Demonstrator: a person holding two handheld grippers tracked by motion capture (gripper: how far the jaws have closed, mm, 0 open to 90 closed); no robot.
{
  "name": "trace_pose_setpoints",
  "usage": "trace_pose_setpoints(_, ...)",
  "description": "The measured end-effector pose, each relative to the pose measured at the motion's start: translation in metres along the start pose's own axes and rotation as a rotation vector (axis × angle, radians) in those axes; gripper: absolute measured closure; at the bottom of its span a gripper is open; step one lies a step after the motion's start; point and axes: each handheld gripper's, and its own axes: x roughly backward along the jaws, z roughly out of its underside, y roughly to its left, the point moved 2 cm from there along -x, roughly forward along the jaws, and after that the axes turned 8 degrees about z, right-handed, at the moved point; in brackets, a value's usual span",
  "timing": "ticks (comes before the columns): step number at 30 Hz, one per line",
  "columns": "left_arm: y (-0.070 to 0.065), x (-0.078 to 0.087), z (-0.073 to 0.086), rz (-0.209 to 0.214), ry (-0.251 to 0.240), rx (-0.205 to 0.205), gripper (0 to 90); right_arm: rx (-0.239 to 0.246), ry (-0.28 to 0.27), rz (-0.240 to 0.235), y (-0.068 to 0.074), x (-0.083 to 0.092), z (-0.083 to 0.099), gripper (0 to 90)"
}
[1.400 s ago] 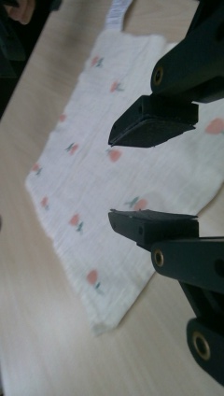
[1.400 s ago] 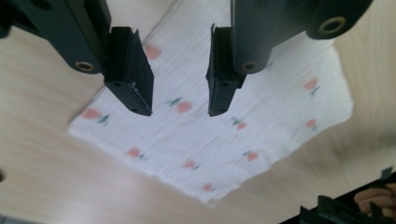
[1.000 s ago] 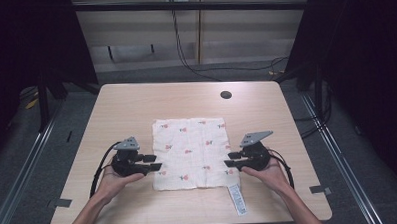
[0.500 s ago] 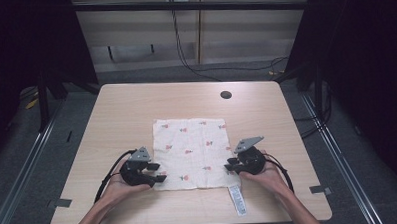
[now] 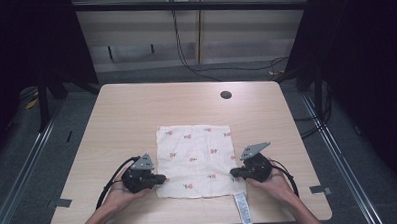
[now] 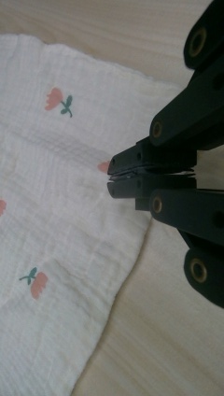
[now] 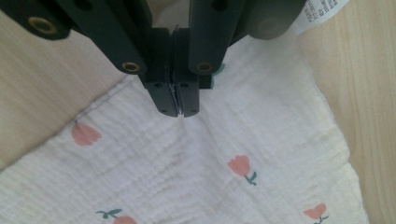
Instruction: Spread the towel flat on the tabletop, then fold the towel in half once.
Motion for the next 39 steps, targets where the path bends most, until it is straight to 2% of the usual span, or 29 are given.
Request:
trace_pose_setpoints(1,-0.002,0.001,0.002,0.002,-0.002,-0.005,87.9,0.000,0.000,0.000,0.000,0.000,0.000,88.1)
trace_pose_setpoints(2,-0.006,0.004,0.004,0.007,0.018,-0.020,88.0,-0.002,0.003,-0.003,0.002,0.002,0.002,88.0)
trace_pose_setpoints(3,-0.007,0.004,0.005,0.010,0.011,-0.017,88.0,-0.007,-0.004,-0.008,0.003,0.002,0.002,87.8)
trace_pose_setpoints(5,-0.009,0.005,0.006,-0.001,0.022,-0.030,87.9,-0.008,-0.010,-0.014,0.005,0.001,0.003,87.4)
trace_pose_setpoints(6,-0.012,0.008,0.007,-0.003,0.041,-0.021,87.9,0.007,-0.003,-0.032,0.012,0.001,0.002,87.4)
trace_pose_setpoints(7,-0.013,0.008,0.009,0.012,0.024,-0.009,87.9,0.014,0.001,-0.024,0.014,0.001,0.001,87.6)
trace_pose_setpoints(9,-0.016,0.011,0.012,0.017,0.031,-0.009,87.9,0.005,-0.003,-0.045,0.017,0.002,0.003,87.6)
trace_pose_setpoints(10,-0.018,0.012,0.015,0.037,0.029,0.005,87.9,0.011,-0.004,-0.042,0.019,0.002,0.003,87.6)
trace_pose_setpoints(17,-0.022,0.015,0.017,0.059,0.041,-0.010,87.8,0.004,-0.003,-0.042,0.025,0.007,0.009,87.6)
trace_pose_setpoints(21,-0.023,0.015,0.018,0.071,0.043,-0.003,87.5,-0.011,0.002,-0.058,0.025,0.008,0.009,87.1)
trace_pose_setpoints(22,-0.023,0.015,0.018,0.071,0.043,-0.003,87.4,-0.010,0.001,-0.057,0.027,0.008,0.009,87.3)
trace_pose_setpoints(23,-0.027,0.018,0.022,0.069,0.042,0.009,87.4,0.010,0.011,-0.060,0.030,0.009,0.010,87.5)
trace_pose_setpoints(24,-0.027,0.018,0.022,0.069,0.042,0.009,87.4,0.010,0.011,-0.060,0.030,0.009,0.010,87.5)
trace_pose_setpoints(25,-0.027,0.019,0.023,0.072,0.041,0.012,87.4,0.002,0.001,-0.053,0.038,0.011,0.013,87.3)
trace_pose_setpoints(26,-0.027,0.019,0.023,0.072,0.041,0.012,87.3,0.008,-0.001,-0.057,0.039,0.012,0.014,87.2)
trace_pose_setpoints(28,-0.026,0.020,0.023,0.085,0.049,0.017,87.2,0.000,-0.003,-0.067,0.040,0.012,0.015,85.8)
trace_pose_setpoints(29,-0.026,0.020,0.023,0.091,0.051,0.018,86.9,0.003,0.002,-0.077,0.041,0.014,0.015,81.1)
trace_pose_setpoints(31,-0.029,0.020,0.024,0.103,0.051,0.008,87.1,0.003,-0.011,-0.096,0.042,0.016,0.016,77.6)
trace_pose_setpoints(32,-0.030,0.021,0.025,0.112,0.043,0.017,87.0,0.008,-0.018,-0.103,0.041,0.017,0.016,77.3)
trace_pose_setpoints(34,-0.031,0.022,0.027,0.118,0.044,0.006,83.5,0.001,-0.030,-0.090,0.039,0.018,0.015,75.1)
trace_pose_setpoints(35,-0.032,0.023,0.029,0.140,0.032,0.012,79.2,-0.029,-0.055,-0.086,0.032,0.020,0.012,72.7)
trace_pose_setpoints(36,-0.031,0.025,0.029,0.143,0.026,0.012,76.2,-0.033,-0.060,-0.071,0.029,0.021,0.011,71.8)
trace_pose_setpoints(38,-0.025,0.034,0.021,0.137,-0.063,0.019,74.7,-0.049,-0.079,-0.051,0.020,0.021,0.006,70.3)
trace_pose_setpoints(39,-0.022,0.037,0.017,0.123,-0.090,0.021,74.0,-0.058,-0.095,-0.028,0.013,0.021,0.001,69.4)
